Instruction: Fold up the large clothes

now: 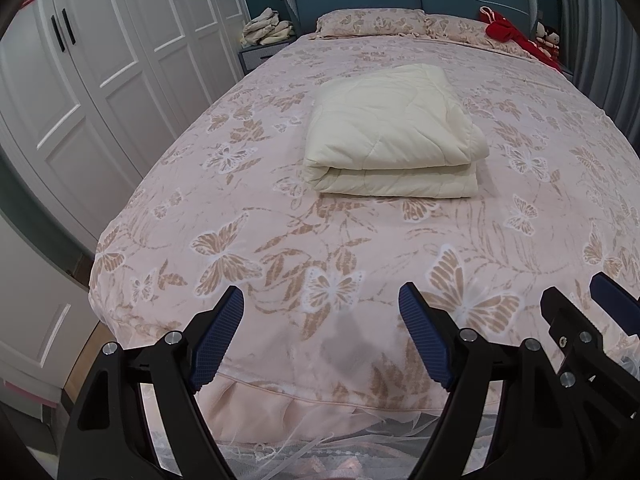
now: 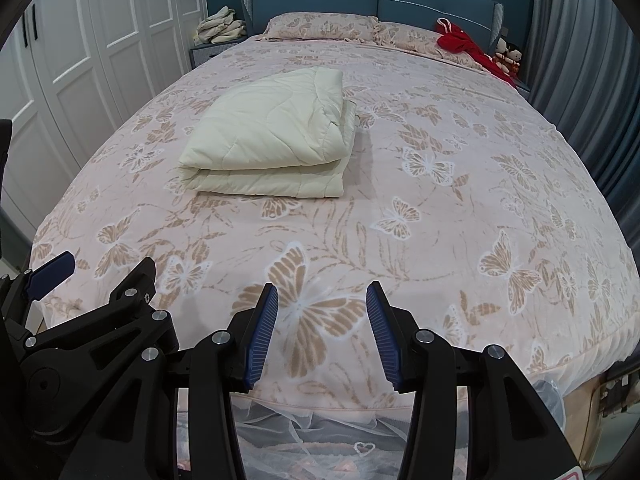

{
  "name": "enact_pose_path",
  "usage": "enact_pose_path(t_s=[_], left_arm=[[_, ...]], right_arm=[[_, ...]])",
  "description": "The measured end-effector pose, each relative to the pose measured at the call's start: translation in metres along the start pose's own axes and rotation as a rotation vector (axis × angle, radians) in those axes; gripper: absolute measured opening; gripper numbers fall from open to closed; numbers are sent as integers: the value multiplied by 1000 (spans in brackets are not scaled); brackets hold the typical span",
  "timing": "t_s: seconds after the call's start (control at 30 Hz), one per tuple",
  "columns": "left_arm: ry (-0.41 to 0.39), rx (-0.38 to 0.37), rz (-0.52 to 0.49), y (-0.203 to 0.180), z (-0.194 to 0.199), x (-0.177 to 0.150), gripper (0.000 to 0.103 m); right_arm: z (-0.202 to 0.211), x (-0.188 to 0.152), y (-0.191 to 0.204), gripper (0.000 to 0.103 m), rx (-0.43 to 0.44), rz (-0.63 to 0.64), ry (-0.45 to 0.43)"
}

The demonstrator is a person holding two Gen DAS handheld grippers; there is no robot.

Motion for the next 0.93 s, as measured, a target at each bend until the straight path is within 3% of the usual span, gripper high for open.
enact_pose_path(t_s=[0.93], left_arm=[[-30,-9,-5,-1,9,2,69]], right_arm=[[7,1,3,46,-13,-5,-11]])
Point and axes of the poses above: each gripper's, at about its wrist camera, not at the fingertips, and z roughly against the way its jaws point, y to its left, x to its top, the point moved 5 cm from there along -z, roughly the way its jaws point, and after that the axes turned 2 degrees about x, right-handed, at the moved point
